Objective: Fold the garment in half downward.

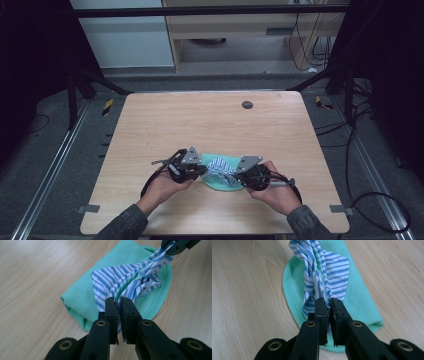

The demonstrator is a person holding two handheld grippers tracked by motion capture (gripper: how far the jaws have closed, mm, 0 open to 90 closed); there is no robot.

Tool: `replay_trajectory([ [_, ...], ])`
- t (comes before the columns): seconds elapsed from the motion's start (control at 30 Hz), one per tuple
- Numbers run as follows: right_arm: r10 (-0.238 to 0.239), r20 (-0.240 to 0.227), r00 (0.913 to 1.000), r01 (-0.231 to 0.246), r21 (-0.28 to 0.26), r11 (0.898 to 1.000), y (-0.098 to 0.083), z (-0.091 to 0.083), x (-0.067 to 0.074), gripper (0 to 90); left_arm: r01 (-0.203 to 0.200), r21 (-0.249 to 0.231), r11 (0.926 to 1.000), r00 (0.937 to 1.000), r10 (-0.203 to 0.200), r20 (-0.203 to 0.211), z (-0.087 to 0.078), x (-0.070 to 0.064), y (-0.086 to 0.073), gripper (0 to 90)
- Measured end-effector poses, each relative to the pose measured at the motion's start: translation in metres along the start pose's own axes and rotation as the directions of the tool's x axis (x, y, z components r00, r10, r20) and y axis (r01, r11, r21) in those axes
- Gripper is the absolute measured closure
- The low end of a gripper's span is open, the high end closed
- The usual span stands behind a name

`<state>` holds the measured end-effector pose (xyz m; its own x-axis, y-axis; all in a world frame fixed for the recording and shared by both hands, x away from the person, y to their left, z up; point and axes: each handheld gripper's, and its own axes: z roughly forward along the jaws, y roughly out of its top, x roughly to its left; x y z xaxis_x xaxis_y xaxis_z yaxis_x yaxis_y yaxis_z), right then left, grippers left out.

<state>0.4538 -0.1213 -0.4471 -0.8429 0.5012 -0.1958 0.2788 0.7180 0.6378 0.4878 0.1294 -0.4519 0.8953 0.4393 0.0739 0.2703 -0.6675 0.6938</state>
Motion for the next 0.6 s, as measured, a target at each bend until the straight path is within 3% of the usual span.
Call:
replay_trajectory([
  [0.43,-0.007,-0.007,1.0000,0.007,0.003,1.000,-0.008,-0.001,0.006,84.2,-0.006,0.002,1.0000,0.9998,0.006,0.021,0.000,-0.008,-0.009,88.4],
  [0.6,-0.012,-0.011,0.9999,0.012,0.013,1.000,-0.013,0.000,0.008,84.3,-0.027,0.013,0.9996,0.9991,0.026,0.035,-0.001,-0.013,-0.011,89.4],
])
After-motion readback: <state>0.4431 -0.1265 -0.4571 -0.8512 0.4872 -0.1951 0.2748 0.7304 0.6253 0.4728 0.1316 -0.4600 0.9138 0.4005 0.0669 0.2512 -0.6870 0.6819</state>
